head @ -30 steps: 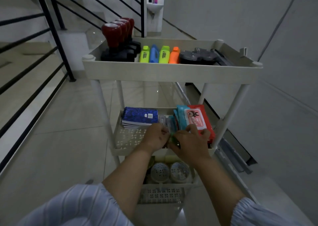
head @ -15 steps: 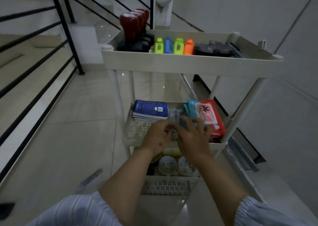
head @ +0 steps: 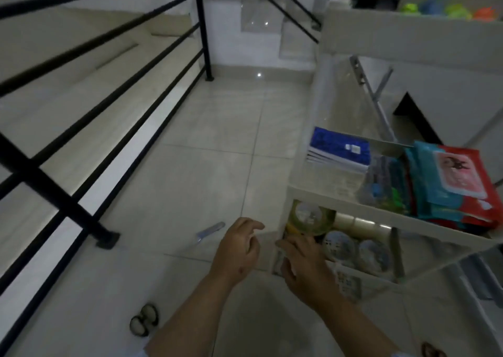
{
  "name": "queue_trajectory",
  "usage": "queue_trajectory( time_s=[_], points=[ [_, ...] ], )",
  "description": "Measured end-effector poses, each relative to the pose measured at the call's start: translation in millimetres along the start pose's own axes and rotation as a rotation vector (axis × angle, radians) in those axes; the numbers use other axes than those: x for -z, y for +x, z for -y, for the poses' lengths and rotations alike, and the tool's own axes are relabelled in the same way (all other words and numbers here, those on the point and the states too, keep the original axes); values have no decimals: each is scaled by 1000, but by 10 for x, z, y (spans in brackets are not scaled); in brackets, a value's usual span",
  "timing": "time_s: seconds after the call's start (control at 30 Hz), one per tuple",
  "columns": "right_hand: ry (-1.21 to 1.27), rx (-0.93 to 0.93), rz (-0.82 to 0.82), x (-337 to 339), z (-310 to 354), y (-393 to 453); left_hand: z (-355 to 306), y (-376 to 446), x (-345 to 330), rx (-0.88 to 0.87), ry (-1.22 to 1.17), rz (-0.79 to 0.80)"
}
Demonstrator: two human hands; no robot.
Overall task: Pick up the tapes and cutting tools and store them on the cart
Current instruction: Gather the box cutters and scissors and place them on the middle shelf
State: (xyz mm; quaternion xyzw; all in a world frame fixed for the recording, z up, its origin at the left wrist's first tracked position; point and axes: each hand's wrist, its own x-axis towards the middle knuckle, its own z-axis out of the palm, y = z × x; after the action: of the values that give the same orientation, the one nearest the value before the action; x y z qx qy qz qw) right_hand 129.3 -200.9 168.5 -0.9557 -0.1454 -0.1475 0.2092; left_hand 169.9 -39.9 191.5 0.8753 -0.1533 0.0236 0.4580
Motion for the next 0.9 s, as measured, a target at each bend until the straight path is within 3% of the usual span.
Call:
queue_trajectory(
  time_s=[0.1, 0.23, 0.5, 0.8, 0.9],
  points=[
    [125, 20, 132, -490, 116, 100, 550, -114, 58, 149, -13, -56],
    [202, 54, 168, -1320, 125, 384, 1291, -129, 52, 409, -7, -163],
    [401, -238, 249, -2976, -70, 769, 2867, -147, -263, 442, 105, -223],
    [357, -259, 428, -4225, -282, 824, 4110, 41, -615, 389, 243, -39],
    [347, -261, 500, -4383, -329, 910, 4227, 182, -654, 505, 136, -46]
  ],
)
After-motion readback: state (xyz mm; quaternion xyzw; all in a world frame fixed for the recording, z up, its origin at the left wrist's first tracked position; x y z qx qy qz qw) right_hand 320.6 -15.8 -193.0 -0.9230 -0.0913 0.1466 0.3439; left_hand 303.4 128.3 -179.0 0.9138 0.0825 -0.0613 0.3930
